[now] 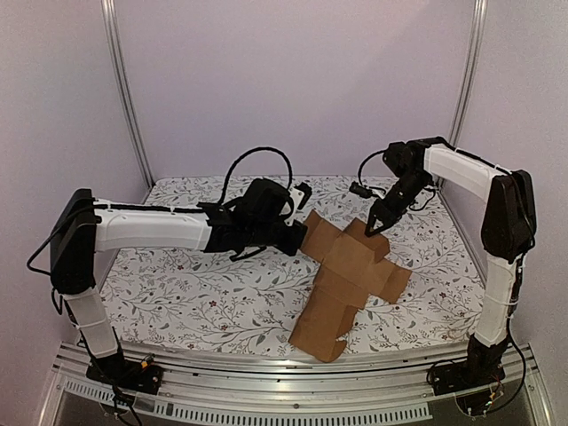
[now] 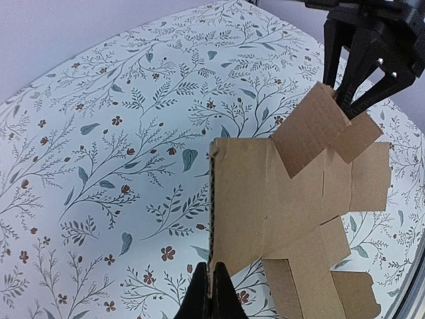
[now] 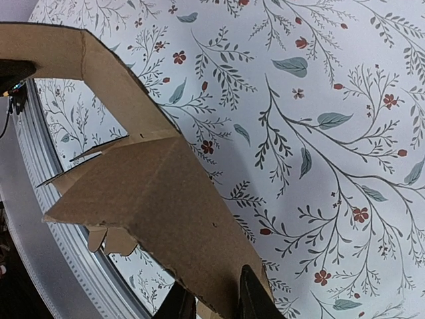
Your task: Fold the paper box
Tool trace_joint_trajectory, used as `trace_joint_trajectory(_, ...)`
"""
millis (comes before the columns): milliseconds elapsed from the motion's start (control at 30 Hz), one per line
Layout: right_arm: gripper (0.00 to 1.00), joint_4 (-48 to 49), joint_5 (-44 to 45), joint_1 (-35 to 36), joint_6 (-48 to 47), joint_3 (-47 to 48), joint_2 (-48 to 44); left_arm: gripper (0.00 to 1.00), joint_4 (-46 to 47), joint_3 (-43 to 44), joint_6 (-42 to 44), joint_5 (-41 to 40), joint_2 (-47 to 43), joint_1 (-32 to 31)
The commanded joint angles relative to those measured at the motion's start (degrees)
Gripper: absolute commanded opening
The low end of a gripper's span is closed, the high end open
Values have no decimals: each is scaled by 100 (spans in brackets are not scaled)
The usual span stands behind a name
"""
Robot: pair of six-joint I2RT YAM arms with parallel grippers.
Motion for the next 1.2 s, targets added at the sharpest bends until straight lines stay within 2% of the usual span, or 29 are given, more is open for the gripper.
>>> trace_joint_trajectory(0,20,96,60,-17,-20,-118,60,0,235,-101,53,-70,-150,-70)
trace_joint_trajectory(67,17,121,111,-18,-2,-125,62,0,226,-122,53,-79,-166,-70)
trace_joint_trajectory(167,1,168,237,-12,-1,-120,20,0,295,-186,53,-126,-232,-70)
trace_joint_trajectory(200,0,187,290,-7,6,-123,-9,0,339,-216,53,-131,-251,-63)
trace_joint_trajectory(300,0,445,607,47,48,-191,-250,0,397,-251,63,-86,-265,-52)
trace_joint_trajectory(467,0,1034,2007,506,-298,-74,-888,29,447,-411,117,19,-490,-57)
trace_joint_trajectory(533,0,1247,2574,731,-544,2,-1058,35,487,-668,136,55,-786,-61)
trace_joint_trajectory(833,0,2521,4889,1801,-2138,-180,-1071,44,1124,-2547,-350,-627,-2546,93)
trace_joint_trajectory(1000,0,3760,5778,2397,-2930,-1043,-968,44,1565,-3246,-692,-618,-2506,474)
trace_joint_trajectory(1167,0,4835,6259,2796,-3297,-1732,-910,44,2106,-3382,-812,-41,-1951,756)
